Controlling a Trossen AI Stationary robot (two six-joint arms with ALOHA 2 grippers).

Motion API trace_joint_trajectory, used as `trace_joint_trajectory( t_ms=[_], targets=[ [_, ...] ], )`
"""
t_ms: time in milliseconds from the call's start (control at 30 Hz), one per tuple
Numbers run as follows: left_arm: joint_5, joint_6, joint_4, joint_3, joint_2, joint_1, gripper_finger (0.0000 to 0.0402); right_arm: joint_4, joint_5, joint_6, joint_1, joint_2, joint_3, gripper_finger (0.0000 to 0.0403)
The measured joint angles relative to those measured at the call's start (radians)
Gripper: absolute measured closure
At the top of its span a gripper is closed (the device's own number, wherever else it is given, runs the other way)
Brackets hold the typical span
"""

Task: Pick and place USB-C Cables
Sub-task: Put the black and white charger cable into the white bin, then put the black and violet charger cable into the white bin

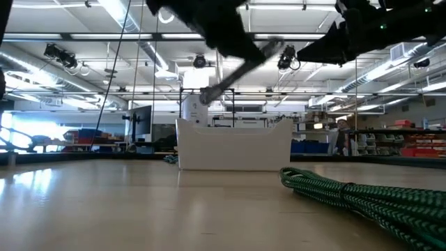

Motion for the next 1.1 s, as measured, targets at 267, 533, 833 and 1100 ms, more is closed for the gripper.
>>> trace_joint_trajectory(
  t_ms=[267, 533, 833, 1100],
  targets=[
    [0.013, -0.027, -0.068, 0.001, 0.103, 0.068, 0.0355, 0.025, -0.017, 0.025, 0.001, 0.021, 0.0, 0.0241],
    [0.016, -0.11, -0.164, 0.001, 0.124, 0.107, 0.0321, 0.049, -0.035, 0.026, 0.001, 0.032, 0.001, 0.0241],
    [0.016, -0.133, -0.281, 0.015, 0.085, 0.121, 0.0244, 0.06, -0.035, 0.036, 0.001, 0.033, 0.001, 0.0241],
    [-0.182, -0.38, -0.589, 0.076, -0.1, 0.019, 0.023, 0.064, -0.029, 0.044, -0.005, 0.033, 0.001, 0.0241]
  ],
)
